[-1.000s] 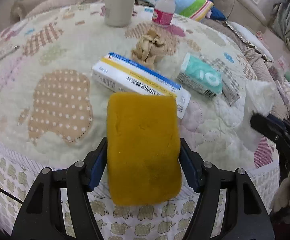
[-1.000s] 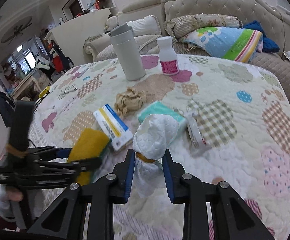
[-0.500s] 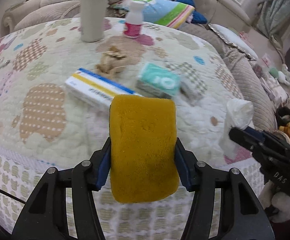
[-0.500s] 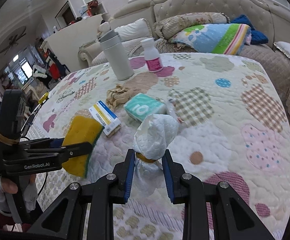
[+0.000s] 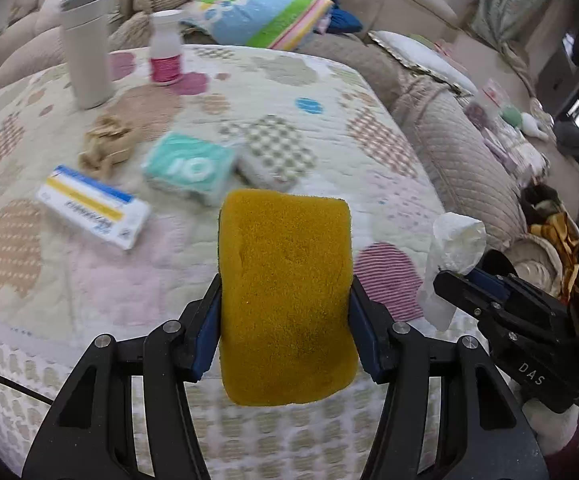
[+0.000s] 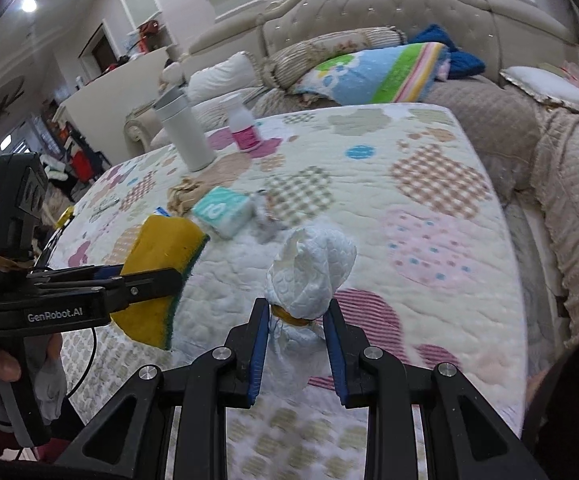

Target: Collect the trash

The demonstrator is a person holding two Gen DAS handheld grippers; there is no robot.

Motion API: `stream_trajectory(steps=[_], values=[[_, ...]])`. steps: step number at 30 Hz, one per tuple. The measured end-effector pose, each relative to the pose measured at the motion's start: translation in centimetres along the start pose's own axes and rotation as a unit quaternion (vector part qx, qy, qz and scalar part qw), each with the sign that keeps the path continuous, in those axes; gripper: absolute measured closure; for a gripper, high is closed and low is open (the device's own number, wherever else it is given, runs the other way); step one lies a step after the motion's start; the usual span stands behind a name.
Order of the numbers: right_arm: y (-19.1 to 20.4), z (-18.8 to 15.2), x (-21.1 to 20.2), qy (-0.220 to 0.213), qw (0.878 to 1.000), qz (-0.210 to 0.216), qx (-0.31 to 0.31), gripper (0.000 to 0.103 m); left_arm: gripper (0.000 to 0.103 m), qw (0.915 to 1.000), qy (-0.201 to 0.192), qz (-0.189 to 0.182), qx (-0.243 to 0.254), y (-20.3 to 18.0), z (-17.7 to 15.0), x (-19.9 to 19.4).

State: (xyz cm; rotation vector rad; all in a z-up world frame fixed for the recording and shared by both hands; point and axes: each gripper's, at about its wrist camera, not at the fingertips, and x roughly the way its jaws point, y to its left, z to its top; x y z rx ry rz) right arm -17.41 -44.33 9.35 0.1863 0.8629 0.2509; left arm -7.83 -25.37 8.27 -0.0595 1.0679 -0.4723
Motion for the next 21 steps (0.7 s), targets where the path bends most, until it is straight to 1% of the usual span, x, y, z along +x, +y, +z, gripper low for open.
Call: stream_trajectory(steps=[11, 21], values=[[-5.8, -1.9, -4.3, -0.02, 0.998, -0.043, 0.051, 0.077, 0.047, 0.9981, 0.019, -0.034, 0.047, -7.3, 0.4, 2.4], [-11.4, -4.2, -8.2, -0.032, 0.99, -0.094, 0.102, 0.077, 0.047, 0.9929, 0.033, -0.068, 0.091, -14.1, 0.5, 4.4]])
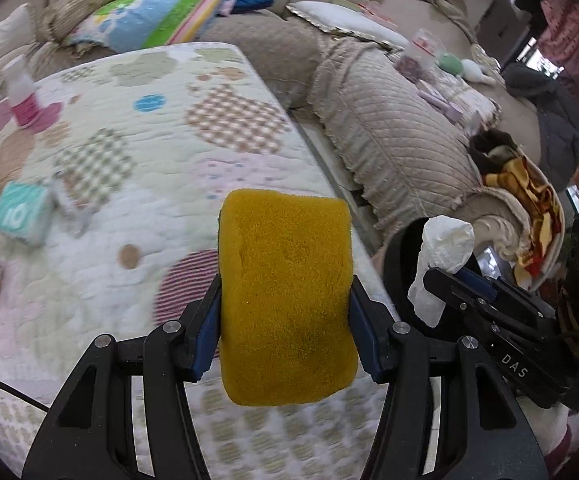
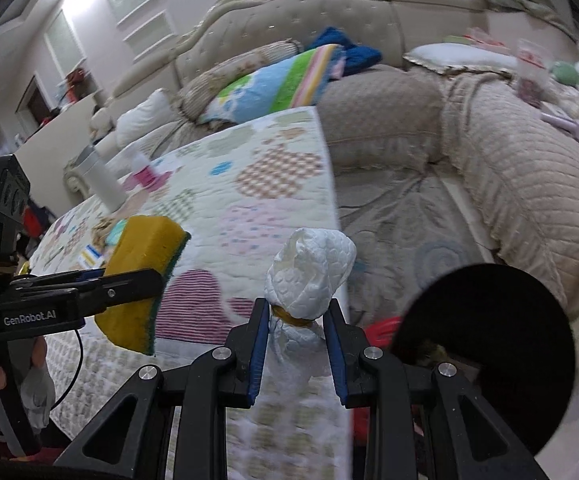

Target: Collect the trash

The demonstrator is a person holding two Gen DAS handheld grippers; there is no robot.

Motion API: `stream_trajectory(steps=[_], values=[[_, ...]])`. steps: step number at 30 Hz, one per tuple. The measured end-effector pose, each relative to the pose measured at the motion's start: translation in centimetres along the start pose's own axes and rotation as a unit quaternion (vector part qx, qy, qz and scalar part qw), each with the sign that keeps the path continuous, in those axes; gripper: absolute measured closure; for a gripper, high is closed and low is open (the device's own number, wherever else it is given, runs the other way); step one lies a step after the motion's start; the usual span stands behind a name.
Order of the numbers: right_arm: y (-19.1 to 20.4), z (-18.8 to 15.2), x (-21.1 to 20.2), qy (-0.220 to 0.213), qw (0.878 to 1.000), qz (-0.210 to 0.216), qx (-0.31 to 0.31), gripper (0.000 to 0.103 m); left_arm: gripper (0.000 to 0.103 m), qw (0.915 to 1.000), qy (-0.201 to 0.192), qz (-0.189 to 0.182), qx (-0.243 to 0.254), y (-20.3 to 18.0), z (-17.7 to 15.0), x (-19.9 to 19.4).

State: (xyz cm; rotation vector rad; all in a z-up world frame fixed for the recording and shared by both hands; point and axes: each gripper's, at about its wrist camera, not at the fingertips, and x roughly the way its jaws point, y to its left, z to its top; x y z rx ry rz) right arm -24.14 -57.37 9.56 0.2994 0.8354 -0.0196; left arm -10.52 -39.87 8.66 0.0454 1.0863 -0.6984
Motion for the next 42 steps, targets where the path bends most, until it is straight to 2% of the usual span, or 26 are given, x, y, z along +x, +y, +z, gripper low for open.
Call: stream_trajectory(steps=[18, 27, 42], values=[[-8.3, -1.7, -2.6, -0.004, 0.996, -0.06, 0.066, 0.077, 0.047, 0.9975, 0.029, -0.041, 0.05, -7.8, 1.5, 4.4], [-10.0, -2.1, -2.7, -0.002, 0.994, -0.073, 0.086, 0.077, 0.047, 0.9958, 0.048, -0.044, 0.065, -9.6, 1.2, 6.3], [-12.0, -3.0, -3.3, 0.002, 0.99, -0.089, 0.107, 0.077, 0.047, 0.9939, 0.057, -0.037, 0.087, -11.3, 0.9, 8.0]])
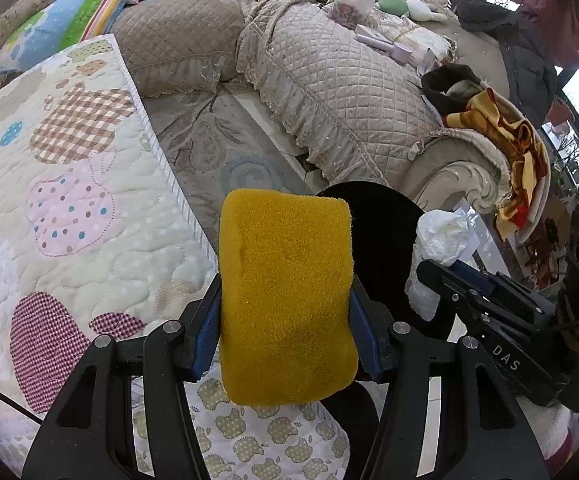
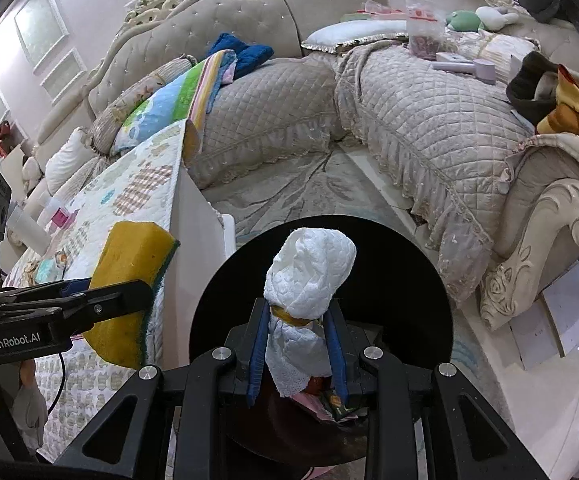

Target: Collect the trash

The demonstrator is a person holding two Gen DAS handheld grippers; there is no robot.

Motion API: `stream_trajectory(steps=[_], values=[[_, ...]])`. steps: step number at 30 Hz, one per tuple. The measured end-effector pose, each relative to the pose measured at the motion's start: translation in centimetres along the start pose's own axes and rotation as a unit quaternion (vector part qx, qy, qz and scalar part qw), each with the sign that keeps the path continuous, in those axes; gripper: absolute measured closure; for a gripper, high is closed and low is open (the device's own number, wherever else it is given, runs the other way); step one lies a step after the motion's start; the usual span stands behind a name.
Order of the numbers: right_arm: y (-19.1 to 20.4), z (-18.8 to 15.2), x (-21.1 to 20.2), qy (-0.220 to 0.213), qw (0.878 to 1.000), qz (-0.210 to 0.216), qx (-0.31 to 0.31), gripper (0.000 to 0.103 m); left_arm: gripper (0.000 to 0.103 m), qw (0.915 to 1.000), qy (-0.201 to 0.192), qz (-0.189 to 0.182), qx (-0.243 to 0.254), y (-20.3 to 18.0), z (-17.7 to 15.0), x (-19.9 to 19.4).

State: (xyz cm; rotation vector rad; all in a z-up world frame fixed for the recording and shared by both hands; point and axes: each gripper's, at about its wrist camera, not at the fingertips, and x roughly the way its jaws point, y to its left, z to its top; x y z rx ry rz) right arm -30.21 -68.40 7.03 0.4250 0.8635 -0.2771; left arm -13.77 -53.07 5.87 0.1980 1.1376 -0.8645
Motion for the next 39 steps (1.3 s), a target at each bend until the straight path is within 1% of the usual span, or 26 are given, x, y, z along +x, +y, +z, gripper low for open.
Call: stream_trajectory(steps=[13, 21, 24, 29, 30, 31, 32, 36, 39], values=[[-1.5, -0.5, 0.2, 0.007, 1.0, -0.012, 0.016, 0.077, 0.047, 0.9999, 0.002, 0.005, 0.015, -1.0, 0.0, 1.1], [-1.9, -0.5, 0.3, 0.011, 0.999, -0.021, 0.022, 0.077, 0.047, 0.9998, -0.001, -0.007, 0.02, -1.6, 0.3, 1.4], [-2.2, -0.5, 0.2, 0.011, 0.999, -0.024, 0.026, 0.076, 0.047, 0.9997, -0.002, -0.015, 0.019, -1.7, 0.3, 1.4], [-2.5, -0.5, 0.2, 0.012, 0.999, -0.027, 0.034, 0.076, 0.046, 0.9992, -0.003, -0.039, 0.012, -1.8, 0.5, 1.5], [-2.6, -0.5, 0.2, 0.012, 0.999, -0.028, 0.037, 0.074, 0.046, 0.999, -0.002, -0.044, 0.012, -1.8, 0.5, 1.5], [-2.7, -0.5, 0.1, 0.012, 0.999, -0.029, 0.041, 0.066, 0.045, 0.9986, -0.002, -0.051, 0.011, -1.9, 0.5, 1.5], [-2.8, -0.5, 0.1, 0.011, 0.999, -0.028, 0.045, 0.063, 0.044, 0.9983, -0.003, -0.056, 0.011, -1.9, 0.5, 1.5], [-2.7, -0.6, -0.1, 0.011, 0.999, -0.026, 0.046, 0.062, 0.041, 0.9965, -0.007, -0.083, 0.008, -1.8, 0.5, 1.3], [-2.7, -0.6, 0.1, 0.015, 0.998, -0.026, 0.047, 0.062, 0.039, 0.9962, -0.006, -0.086, 0.006, -1.8, 0.5, 1.3]])
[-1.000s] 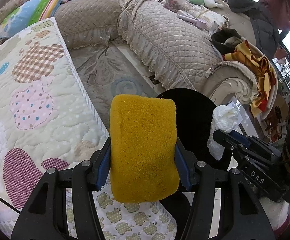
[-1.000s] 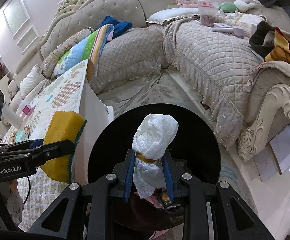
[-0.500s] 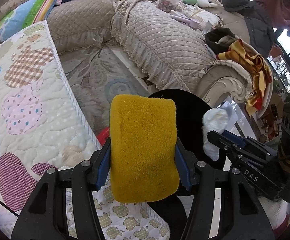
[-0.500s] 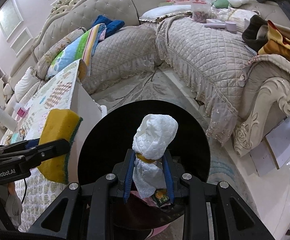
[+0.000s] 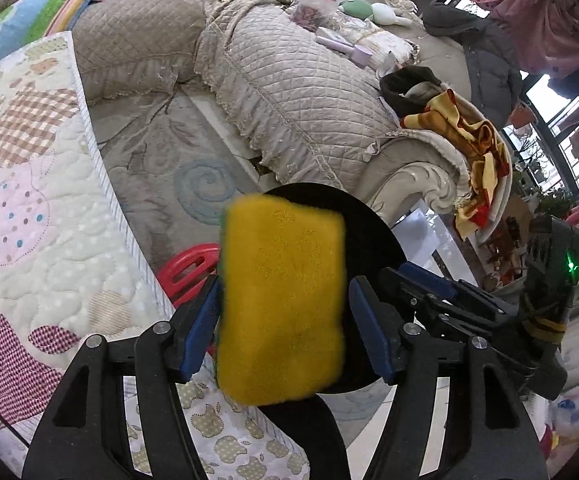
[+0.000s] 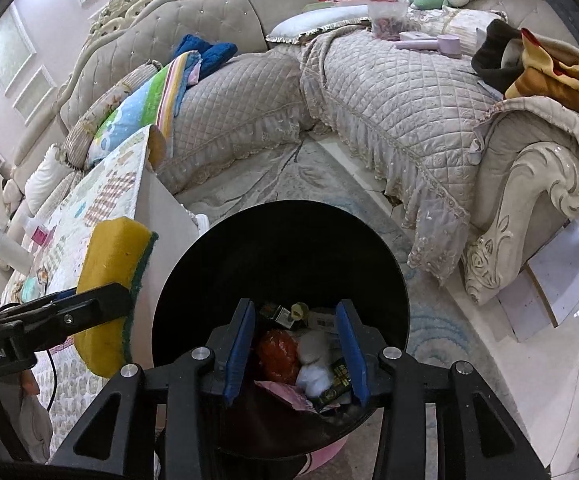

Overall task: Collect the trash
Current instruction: 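Open the right gripper over the bin while the left releases the sponge, then bring both grippers back over the bed toward the remaining items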

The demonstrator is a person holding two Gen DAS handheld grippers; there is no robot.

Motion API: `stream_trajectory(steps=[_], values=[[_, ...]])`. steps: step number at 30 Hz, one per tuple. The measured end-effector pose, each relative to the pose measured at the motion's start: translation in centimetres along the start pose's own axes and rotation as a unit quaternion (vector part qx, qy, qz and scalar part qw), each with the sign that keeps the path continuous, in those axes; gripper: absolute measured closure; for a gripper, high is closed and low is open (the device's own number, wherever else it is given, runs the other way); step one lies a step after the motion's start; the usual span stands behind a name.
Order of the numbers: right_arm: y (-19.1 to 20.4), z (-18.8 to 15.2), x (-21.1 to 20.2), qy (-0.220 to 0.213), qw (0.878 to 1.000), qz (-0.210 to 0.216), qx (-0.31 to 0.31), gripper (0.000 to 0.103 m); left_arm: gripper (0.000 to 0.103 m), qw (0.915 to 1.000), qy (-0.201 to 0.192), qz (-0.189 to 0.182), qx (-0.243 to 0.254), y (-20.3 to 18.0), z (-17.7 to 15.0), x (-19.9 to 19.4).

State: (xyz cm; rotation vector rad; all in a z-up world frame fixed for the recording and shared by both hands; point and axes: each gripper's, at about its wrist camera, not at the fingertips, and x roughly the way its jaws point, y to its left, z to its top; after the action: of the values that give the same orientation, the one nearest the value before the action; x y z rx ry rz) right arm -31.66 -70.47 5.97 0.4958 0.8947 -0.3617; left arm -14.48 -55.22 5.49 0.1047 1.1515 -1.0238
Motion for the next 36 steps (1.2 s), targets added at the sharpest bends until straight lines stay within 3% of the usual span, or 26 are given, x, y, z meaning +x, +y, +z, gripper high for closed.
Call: stream_trajectory(steps=[9, 21, 29, 36], values=[[-0.1, -0.2, -0.1, 0.008, 1.0, -0.004, 0.004, 0.062, 0.038, 1.0, -0.004, 0.001, -0.006, 0.7, -0.3, -0.6], [2.5, -0.5, 1.2, 0.026, 0.999, 0.008, -0.018, 0.062, 0.038, 0.9978, -0.015, 0.064, -0.01, 2.8, -1.2, -2.2], [6.1, -0.2, 1.9, 0.029, 0.998, 0.038, -0.043, 0.062, 0.038, 0.9912, -0.043, 0.116, -0.046, 7.5, -2.1, -6.0], [12.1, -0.6, 3.5, 0.049, 0.992, 0.069, -0.093, 0.062, 0.038, 0.9806, -0.055, 0.161, -0.097, 12.9, -4.1, -9.6]])
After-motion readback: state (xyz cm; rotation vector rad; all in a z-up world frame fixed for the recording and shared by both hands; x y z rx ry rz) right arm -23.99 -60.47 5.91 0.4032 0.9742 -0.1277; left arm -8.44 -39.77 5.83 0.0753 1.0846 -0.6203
